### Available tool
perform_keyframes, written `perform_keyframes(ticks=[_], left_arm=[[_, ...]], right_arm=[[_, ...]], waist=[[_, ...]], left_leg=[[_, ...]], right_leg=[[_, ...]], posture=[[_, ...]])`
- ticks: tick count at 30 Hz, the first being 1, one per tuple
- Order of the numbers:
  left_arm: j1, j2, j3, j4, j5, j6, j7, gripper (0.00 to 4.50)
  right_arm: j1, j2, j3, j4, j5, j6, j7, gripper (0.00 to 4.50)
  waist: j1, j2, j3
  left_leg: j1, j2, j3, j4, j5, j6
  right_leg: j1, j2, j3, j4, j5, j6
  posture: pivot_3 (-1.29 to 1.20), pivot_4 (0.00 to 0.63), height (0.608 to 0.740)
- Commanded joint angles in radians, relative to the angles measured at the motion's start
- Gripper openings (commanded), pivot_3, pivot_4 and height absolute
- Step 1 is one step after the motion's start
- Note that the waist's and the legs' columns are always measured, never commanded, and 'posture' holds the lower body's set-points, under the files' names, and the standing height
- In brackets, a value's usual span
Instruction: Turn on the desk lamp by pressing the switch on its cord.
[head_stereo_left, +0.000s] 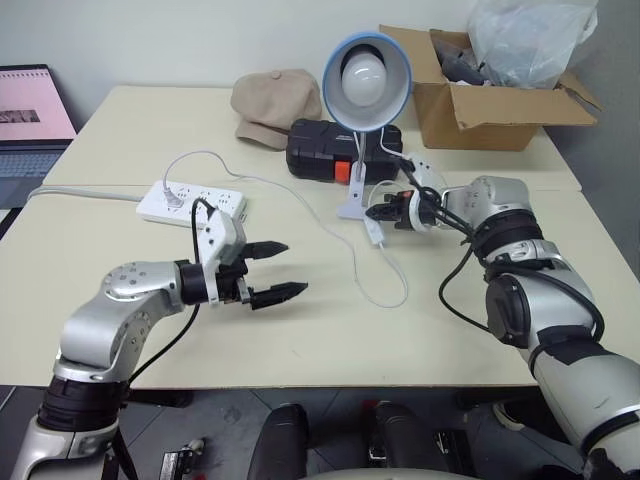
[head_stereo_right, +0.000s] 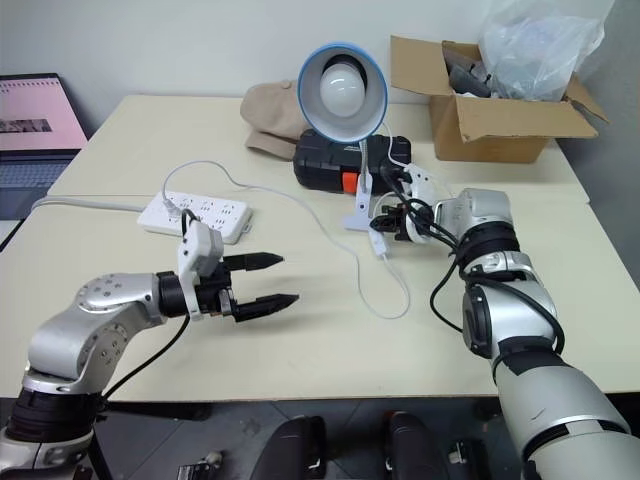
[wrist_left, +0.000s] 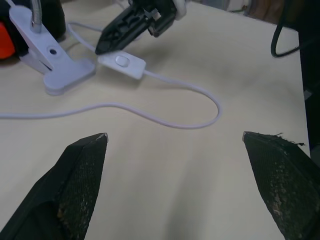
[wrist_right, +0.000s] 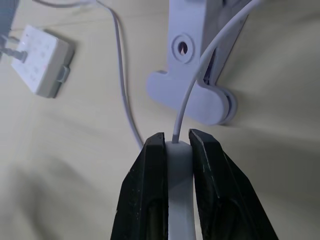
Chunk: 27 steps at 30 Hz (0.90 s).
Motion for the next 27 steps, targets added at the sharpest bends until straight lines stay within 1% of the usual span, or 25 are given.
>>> perform_keyframes(ticks=[1, 4, 7, 12, 16, 19, 22, 27], left_arm=[[-0.082, -0.012, 0.05, 0.023, -0.077, 0.07, 0.012, 4.5], [-0.151, -0.031, 0.063, 0.046, -0.155, 0.161, 0.023, 4.5], [-0.196, -0.056, 0.059, 0.064, -0.201, 0.226, 0.034, 4.5], [-0.253, -0.112, 0.025, 0.09, -0.248, 0.309, 0.042, 4.5], [-0.274, -0.144, 0.011, 0.111, -0.255, 0.333, 0.042, 4.5], [-0.296, -0.189, 0.015, 0.126, -0.272, 0.342, 0.056, 4.5], [-0.316, -0.231, 0.025, 0.135, -0.295, 0.356, 0.071, 4.5], [-0.321, -0.274, 0.024, 0.129, -0.316, 0.367, 0.089, 4.5]], right_arm=[[0.097, 0.012, -0.065, -0.298, 0.105, 0.04, -0.007, 0.34], [0.205, 0.034, -0.083, -0.528, 0.173, 0.048, -0.006, 0.34], [0.275, 0.042, -0.088, -0.686, 0.245, 0.075, 0.008, 0.34], [0.331, 0.019, -0.085, -0.865, 0.378, 0.135, 0.058, 0.34], [0.358, -0.011, -0.067, -0.956, 0.459, 0.16, 0.099, 0.34], [0.373, -0.02, -0.055, -1.002, 0.507, 0.177, 0.103, 0.34], [0.378, -0.02, -0.049, -1.022, 0.539, 0.185, 0.093, 0.34], [0.38, -0.03, -0.038, -1.035, 0.586, 0.197, 0.077, 0.34]], waist=[[0.0, 0.0, 0.0], [0.0, 0.0, 0.0], [-0.001, 0.0, 0.0], [-0.002, 0.0, 0.0], [-0.002, 0.0, 0.0], [-0.002, 0.0, 0.0], [0.0, 0.0, 0.0], [0.0, 0.0, 0.0]], left_leg=[[0.0, 0.0, 0.0, 0.0, 0.0, 0.0], [0.0, 0.0, -0.001, 0.0, 0.0, 0.0], [0.0, 0.0, -0.001, 0.0, 0.0, 0.0], [0.0, 0.0, -0.001, 0.0, 0.0, 0.0], [0.0, 0.0, -0.001, 0.0, 0.0, 0.0], [0.0, 0.0, -0.001, 0.0, 0.0, 0.0], [0.0, 0.0, -0.002, 0.0, 0.0, 0.0], [0.0, -0.001, -0.001, 0.001, 0.0, 0.0]], right_leg=[[0.0, 0.0, 0.0, 0.0, 0.0, 0.0], [0.0, 0.0, -0.001, 0.0, -0.002, 0.004], [0.0, 0.0, 0.0, 0.0, -0.002, 0.004], [0.0, 0.0, -0.001, 0.001, -0.002, 0.004], [0.0, 0.0, -0.001, 0.001, -0.002, 0.004], [0.0, 0.0, -0.001, 0.001, -0.002, 0.004], [0.001, 0.0, -0.001, 0.001, -0.002, 0.004], [0.001, 0.0, -0.001, 0.001, -0.002, 0.004]], posture=[[0.0, 0.15, 0.74], [0.0, 0.15, 0.74], [0.0, 0.15, 0.74], [0.0, 0.15, 0.74], [0.0, 0.15, 0.74], [0.0, 0.15, 0.74], [0.0, 0.15, 0.74], [0.0, 0.15, 0.74]])
